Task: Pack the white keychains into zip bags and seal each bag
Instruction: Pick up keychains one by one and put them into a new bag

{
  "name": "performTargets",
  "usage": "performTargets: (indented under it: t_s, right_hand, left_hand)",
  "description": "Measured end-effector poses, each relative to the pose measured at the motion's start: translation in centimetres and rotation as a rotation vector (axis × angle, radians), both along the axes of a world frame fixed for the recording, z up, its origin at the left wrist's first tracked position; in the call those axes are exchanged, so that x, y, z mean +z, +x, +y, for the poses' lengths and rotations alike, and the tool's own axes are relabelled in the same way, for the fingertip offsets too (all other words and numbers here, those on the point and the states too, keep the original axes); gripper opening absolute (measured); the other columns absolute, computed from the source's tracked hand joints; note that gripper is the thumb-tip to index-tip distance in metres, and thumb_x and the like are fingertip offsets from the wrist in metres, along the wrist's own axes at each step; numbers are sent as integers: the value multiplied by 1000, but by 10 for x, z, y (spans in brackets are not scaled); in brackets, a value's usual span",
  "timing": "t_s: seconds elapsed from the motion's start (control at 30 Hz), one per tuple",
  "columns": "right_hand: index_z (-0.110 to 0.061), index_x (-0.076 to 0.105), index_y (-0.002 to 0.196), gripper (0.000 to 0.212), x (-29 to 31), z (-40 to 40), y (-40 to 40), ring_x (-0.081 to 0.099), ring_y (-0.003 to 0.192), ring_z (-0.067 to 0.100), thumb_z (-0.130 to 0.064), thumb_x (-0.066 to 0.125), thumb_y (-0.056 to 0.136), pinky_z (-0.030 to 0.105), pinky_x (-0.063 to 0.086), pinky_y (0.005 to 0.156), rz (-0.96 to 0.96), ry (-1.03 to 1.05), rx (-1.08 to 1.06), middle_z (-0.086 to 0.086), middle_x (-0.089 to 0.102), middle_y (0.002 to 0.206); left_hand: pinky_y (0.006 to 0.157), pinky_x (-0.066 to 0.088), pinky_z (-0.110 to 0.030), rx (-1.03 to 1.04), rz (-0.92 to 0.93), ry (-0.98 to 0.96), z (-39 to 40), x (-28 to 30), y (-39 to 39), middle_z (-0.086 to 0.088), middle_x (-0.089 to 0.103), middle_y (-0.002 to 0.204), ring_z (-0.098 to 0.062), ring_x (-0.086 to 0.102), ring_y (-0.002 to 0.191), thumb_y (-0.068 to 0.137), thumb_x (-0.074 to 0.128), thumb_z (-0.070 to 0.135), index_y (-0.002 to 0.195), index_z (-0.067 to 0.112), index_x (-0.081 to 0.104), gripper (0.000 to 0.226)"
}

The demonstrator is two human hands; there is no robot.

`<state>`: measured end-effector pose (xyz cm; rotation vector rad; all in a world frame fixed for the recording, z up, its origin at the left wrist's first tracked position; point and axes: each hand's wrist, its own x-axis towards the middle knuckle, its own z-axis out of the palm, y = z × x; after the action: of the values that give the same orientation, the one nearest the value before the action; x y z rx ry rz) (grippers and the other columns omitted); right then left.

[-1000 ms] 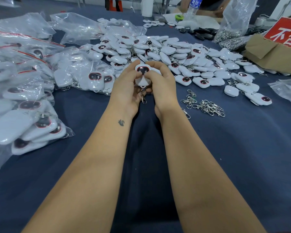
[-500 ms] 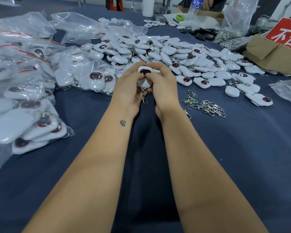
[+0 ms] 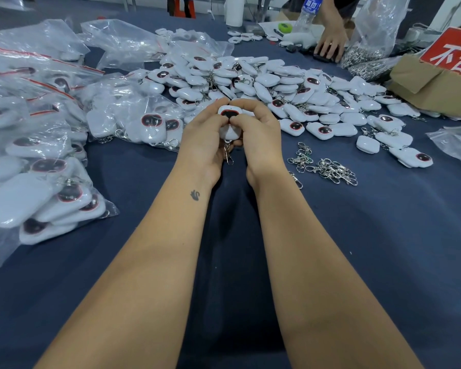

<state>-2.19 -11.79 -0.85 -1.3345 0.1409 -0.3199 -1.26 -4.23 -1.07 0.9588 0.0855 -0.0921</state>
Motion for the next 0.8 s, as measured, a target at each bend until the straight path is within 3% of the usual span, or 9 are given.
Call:
performTargets:
  t_s: [0.1, 0.2, 0.33, 0.43, 0.5, 0.6, 0.7, 0.8]
  right_hand:
    - [-17, 65, 85, 27, 0, 0, 1, 55, 61, 11, 6, 53, 84, 17, 45, 51, 7, -30, 3, 10, 56, 83]
    - [-13, 70, 96, 24, -1, 2, 1, 56, 70, 16, 3, 55, 85, 21, 46, 59, 9, -45, -3, 11, 59, 87]
    - [-10, 70, 89, 23, 3, 0, -2, 59, 51, 2, 5, 52, 85, 13, 43, 47, -18, 114, -73, -4, 66, 66]
    - [-7, 67, 85, 25, 6, -3, -3, 54, 45, -1, 8, 47, 84, 12, 40, 44, -42, 226, -134, -8, 62, 57]
    - [-8, 66, 83, 27, 7, -3, -4, 54, 46, 0, 9, 44, 84, 12, 41, 45, -53, 255, -141, -5, 62, 60]
    - [-13, 64, 83, 23, 7, -3, -3, 55, 54, 0, 5, 51, 86, 12, 43, 52, -44, 211, -168, -2, 63, 73]
    - [-17, 59, 87, 17, 7, -5, 0, 54, 68, 9, 0, 58, 89, 20, 49, 67, -9, 212, -189, -1, 60, 81]
    - [-12, 49, 92, 17, 8, -5, 2, 62, 71, 18, 4, 53, 93, 27, 57, 74, -14, 384, -94, 10, 61, 88]
  left_hand:
    - [62, 55, -25, 21, -5, 30, 0, 1, 0, -4, 73, 73, -16, 68, 67, 95, 43, -7, 91, 19, 69, 37]
    - [62, 55, -26, 29, -21, 43, 0, 2, -3, -10, 73, 82, -21, 68, 76, 92, 44, -8, 91, 15, 72, 37]
    - [58, 52, -21, 33, -79, 140, -3, 4, -7, -1, 75, 88, -11, 70, 75, 93, 54, 5, 100, 18, 74, 25]
    - [80, 55, -25, 105, -211, 354, -7, 4, -10, 1, 75, 103, -10, 70, 93, 90, 54, 15, 107, 19, 74, 27]
    - [89, 56, -34, 213, -331, 494, -7, 4, -15, 2, 75, 99, -12, 69, 94, 88, 51, 17, 103, 18, 75, 28]
    - [79, 57, -37, 398, -407, 540, -1, 5, -18, 7, 73, 76, -11, 68, 77, 86, 48, 17, 81, 23, 72, 25]
    - [65, 48, -30, 586, -306, 547, 14, 6, -11, 10, 66, 62, -8, 59, 63, 83, 49, 21, 71, 28, 67, 23]
    - [69, 48, -32, 656, -234, 671, 27, 2, -3, 5, 67, 70, -12, 61, 76, 82, 49, 27, 76, 26, 68, 20]
